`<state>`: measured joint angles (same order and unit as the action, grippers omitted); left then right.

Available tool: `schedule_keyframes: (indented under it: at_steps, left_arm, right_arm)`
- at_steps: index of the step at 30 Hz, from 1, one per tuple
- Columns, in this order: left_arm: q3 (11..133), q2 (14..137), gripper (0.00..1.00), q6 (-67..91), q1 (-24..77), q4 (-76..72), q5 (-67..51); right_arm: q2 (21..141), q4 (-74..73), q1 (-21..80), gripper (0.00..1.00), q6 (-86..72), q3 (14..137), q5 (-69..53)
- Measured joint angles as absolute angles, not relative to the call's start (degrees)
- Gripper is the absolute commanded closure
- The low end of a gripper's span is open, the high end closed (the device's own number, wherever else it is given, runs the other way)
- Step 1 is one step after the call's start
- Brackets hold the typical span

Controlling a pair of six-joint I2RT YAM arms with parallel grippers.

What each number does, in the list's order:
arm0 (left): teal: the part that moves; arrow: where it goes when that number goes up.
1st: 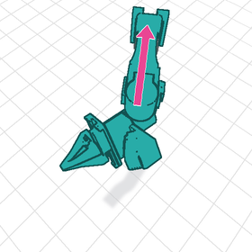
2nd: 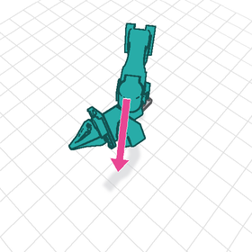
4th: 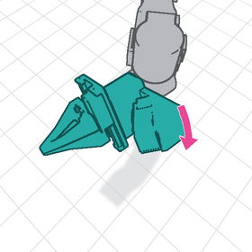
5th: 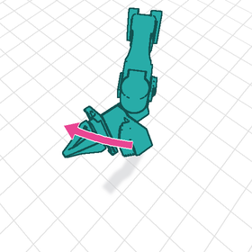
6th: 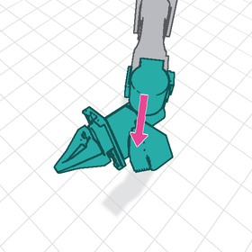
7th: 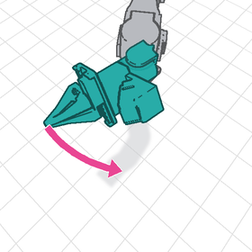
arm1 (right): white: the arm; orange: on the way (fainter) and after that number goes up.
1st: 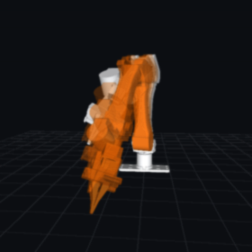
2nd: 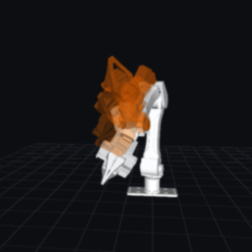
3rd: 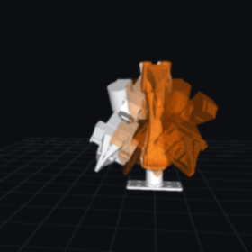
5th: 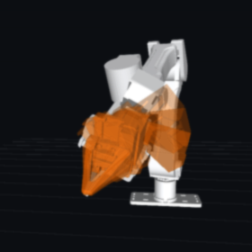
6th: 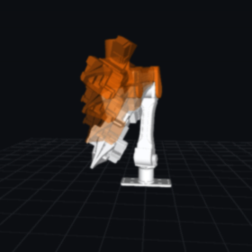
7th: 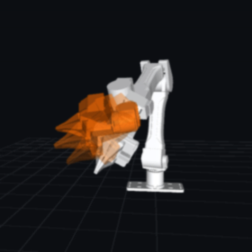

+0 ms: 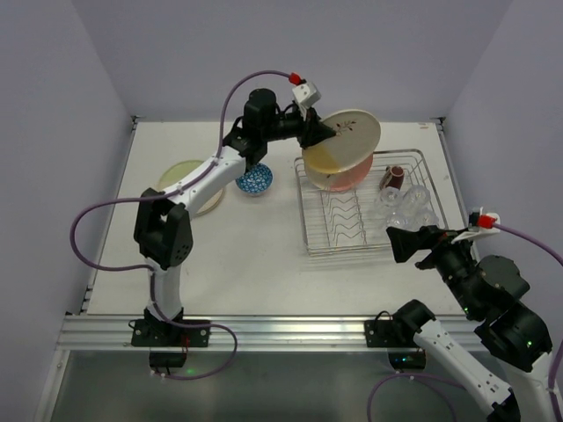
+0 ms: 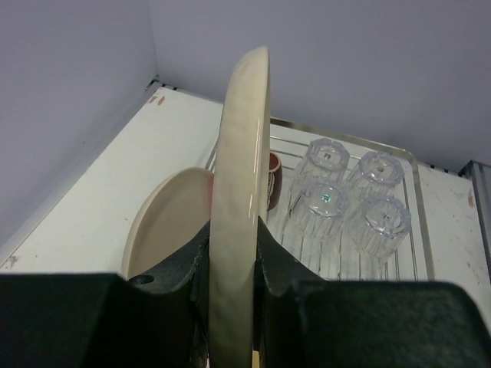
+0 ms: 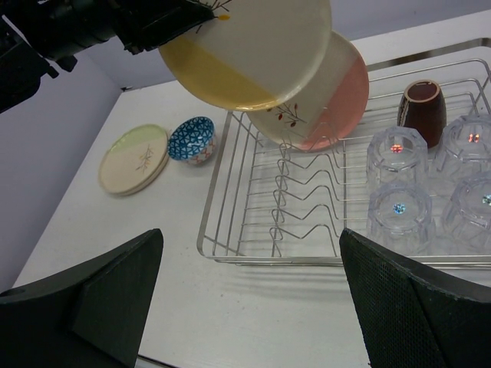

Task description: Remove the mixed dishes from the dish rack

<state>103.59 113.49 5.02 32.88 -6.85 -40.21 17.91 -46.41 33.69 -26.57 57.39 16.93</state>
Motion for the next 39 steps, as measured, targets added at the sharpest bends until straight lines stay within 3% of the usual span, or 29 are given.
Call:
schedule_keyframes:
  at_steps: [10, 17, 27, 39]
  left_arm:
    - [90.9, 101.1, 1.00, 20.8, 25.1, -16.3, -28.6]
    - [79.0, 92.8, 1.00, 37.3, 9.0, -24.4, -20.8]
    - [55.5, 80.0, 1.00, 54.7, -6.9, -13.9, 2.8]
    - [41.1, 79.3, 1.00, 64.2, -13.2, -13.7, 3.4]
  right_arm:
    - [17.9, -46.3, 33.7, 0.01, -26.6, 57.4, 16.9]
    - [17.9, -46.3, 33.7, 0.01, -27.0, 57.4, 16.6]
    - [18.0, -45.0, 33.7, 0.01, -27.7, 55.6, 15.0]
    - [18.1, -43.8, 33.7, 0.01, -28.1, 54.6, 13.8]
